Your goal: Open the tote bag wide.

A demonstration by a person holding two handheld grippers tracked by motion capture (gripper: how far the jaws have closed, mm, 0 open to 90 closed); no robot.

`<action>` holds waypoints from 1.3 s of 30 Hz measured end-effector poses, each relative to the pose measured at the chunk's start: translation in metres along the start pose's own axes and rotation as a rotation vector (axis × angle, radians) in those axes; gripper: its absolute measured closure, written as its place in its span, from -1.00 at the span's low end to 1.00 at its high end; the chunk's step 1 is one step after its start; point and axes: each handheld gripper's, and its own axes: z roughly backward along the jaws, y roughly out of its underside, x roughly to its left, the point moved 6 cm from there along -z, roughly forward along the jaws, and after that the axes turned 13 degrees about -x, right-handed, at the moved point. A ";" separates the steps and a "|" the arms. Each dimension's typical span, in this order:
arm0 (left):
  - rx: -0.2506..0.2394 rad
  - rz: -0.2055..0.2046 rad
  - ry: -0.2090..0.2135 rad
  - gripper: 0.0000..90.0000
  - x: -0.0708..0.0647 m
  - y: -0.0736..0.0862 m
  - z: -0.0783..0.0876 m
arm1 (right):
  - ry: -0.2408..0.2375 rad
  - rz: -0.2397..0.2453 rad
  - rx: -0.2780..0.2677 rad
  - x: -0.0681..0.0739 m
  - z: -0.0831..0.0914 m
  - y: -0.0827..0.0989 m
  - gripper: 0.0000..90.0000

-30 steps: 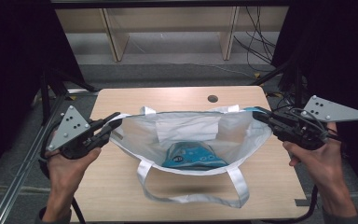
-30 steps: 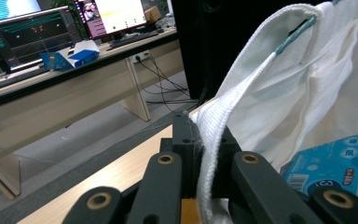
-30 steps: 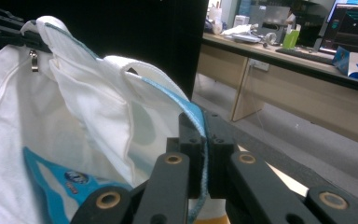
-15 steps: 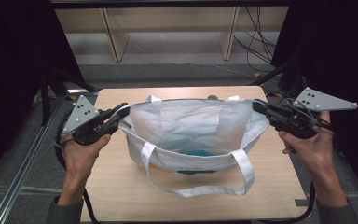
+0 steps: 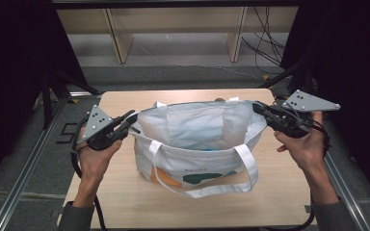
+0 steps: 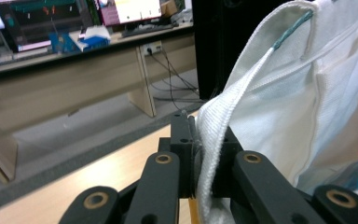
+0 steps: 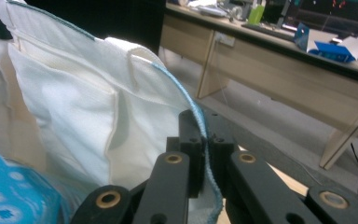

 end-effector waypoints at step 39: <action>0.292 0.064 0.048 0.82 -0.008 0.137 -0.023 | 0.004 -0.079 0.177 0.003 -0.028 0.113 0.96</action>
